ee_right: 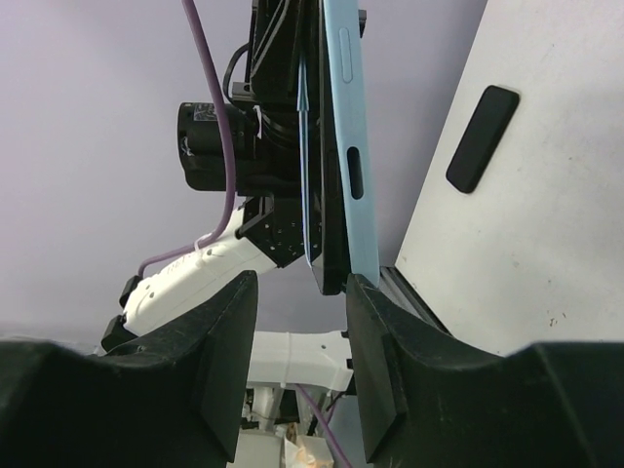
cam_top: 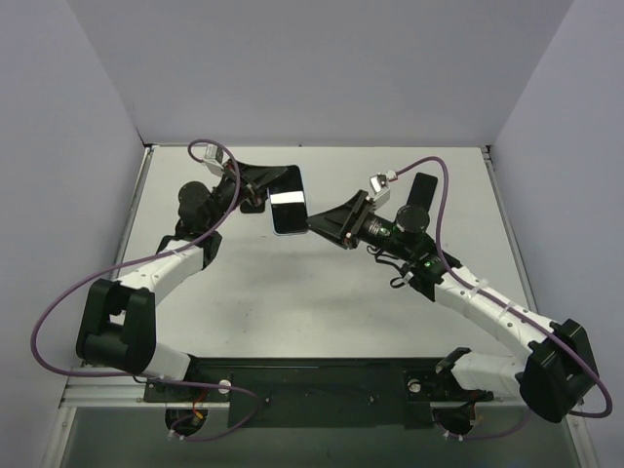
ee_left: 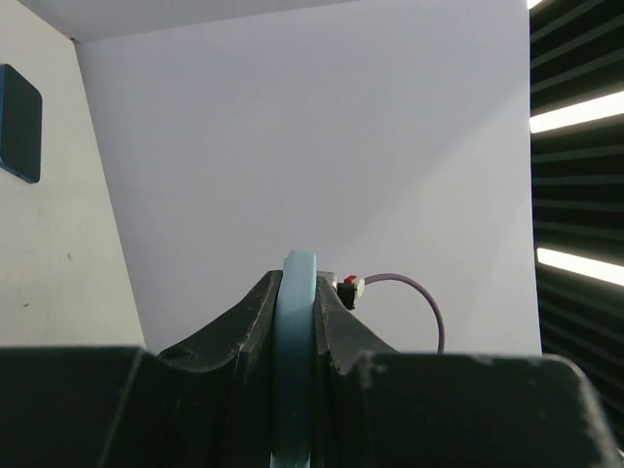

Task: Take the phone out of the phone case
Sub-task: Remove the phone case from the phone.

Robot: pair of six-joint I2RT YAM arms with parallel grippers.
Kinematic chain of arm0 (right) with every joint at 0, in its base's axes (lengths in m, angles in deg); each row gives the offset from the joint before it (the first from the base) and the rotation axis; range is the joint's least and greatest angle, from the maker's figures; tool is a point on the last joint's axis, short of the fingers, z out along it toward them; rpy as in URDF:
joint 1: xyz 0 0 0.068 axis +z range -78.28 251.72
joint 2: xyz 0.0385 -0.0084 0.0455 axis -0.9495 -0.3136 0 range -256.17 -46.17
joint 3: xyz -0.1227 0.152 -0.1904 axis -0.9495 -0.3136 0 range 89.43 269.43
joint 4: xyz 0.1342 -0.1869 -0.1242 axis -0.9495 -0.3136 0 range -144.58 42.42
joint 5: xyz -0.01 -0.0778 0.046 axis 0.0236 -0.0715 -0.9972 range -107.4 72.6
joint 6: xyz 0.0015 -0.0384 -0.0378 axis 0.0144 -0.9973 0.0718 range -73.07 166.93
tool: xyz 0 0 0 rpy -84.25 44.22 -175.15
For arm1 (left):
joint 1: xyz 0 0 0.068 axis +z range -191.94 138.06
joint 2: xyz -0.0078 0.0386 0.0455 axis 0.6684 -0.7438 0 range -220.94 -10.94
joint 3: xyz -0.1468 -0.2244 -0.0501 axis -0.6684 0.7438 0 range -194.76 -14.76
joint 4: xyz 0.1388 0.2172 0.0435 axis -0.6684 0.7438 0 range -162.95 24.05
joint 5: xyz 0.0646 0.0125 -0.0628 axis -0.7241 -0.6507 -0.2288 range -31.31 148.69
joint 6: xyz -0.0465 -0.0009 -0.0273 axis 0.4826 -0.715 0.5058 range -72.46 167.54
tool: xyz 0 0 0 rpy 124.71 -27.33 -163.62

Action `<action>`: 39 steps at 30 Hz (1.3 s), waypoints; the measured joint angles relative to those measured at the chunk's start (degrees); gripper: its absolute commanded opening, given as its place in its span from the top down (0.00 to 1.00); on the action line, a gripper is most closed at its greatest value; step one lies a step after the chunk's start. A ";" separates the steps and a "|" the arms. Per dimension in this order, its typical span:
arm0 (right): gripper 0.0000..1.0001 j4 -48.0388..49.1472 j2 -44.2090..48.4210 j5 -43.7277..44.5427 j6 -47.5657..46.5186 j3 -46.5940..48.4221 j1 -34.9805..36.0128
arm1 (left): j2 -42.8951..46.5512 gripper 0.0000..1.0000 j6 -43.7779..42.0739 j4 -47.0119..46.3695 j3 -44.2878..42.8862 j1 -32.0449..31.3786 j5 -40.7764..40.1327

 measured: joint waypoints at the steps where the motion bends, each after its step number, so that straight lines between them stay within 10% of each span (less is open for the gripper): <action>1: 0.62 0.39 -0.39 -0.24 0.24 0.00 0.11 | -0.04 1.00 0.11 -0.20 0.00 -0.02 -0.20; 16: 0.62 4.28 -8.07 -4.83 2.36 2.93 1.51 | 0.63 1.00 0.79 0.31 0.00 -7.04 -0.50; 21: 0.29 1.55 -6.51 -4.04 0.81 2.80 1.46 | 3.10 1.00 -3.39 3.85 0.00 -6.62 -0.42; 39: 0.56 -2.49 -1.55 -1.38 -1.46 0.66 5.95 | 3.54 1.00 -7.74 7.08 -1.49 -2.23 -4.81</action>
